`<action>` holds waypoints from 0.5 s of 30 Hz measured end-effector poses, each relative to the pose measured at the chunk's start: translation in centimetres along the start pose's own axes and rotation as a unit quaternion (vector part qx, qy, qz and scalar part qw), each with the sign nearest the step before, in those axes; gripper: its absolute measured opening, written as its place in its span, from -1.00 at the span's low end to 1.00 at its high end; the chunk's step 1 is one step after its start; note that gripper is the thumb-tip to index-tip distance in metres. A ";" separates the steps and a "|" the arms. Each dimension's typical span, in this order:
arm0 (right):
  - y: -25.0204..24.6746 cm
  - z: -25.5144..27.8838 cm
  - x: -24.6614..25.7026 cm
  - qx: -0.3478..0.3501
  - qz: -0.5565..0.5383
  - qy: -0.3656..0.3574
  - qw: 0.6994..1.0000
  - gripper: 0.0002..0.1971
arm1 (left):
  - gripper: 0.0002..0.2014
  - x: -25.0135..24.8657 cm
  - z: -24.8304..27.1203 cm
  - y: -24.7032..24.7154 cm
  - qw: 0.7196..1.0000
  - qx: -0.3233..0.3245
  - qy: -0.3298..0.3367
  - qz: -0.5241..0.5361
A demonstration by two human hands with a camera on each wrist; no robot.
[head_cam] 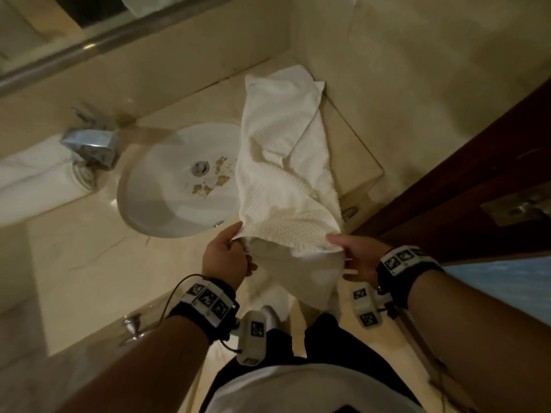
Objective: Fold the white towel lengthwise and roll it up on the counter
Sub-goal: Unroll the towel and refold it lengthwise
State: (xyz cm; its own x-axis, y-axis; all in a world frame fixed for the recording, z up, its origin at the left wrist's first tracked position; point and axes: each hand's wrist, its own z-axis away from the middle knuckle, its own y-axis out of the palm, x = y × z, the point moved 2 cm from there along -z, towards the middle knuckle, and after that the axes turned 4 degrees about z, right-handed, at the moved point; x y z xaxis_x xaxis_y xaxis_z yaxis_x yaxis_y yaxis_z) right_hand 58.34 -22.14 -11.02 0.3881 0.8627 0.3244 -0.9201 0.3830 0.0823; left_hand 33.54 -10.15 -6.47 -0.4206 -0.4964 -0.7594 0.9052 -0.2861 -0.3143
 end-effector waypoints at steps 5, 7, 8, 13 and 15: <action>1.1 -1.5 -0.6 -0.072 -0.111 -0.080 0.988 -0.56 | -0.69 -1.0 0.2 -1.1 0.831 0.035 0.185 -0.523; 1.1 -1.5 0.1 -0.100 -0.175 -0.137 0.970 -0.59 | -0.71 -1.2 0.2 -0.9 0.783 0.052 0.202 -0.586; 1.1 -1.3 0.5 -0.109 -0.202 -0.162 0.960 -0.62 | -0.75 -1.1 -0.1 -1.1 0.787 0.053 0.189 -0.584; 2.5 -1.3 -1.9 -0.071 -0.228 -0.123 0.963 -0.59 | -0.86 1.5 -1.3 -2.7 0.919 0.103 0.011 -0.380; 3.3 -1.2 -3.4 -0.054 -0.214 -0.072 0.973 -0.58 | -0.93 2.8 -1.4 -3.0 0.956 0.141 -0.091 -0.239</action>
State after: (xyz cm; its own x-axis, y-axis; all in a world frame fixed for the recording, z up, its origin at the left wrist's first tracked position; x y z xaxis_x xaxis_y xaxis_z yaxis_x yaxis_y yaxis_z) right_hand 54.05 -23.44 -13.02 0.7151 0.5652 0.4114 -0.6627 0.7354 0.1416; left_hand 29.74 -9.54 -8.52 -0.8091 -0.3812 -0.4473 0.5655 -0.7124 -0.4157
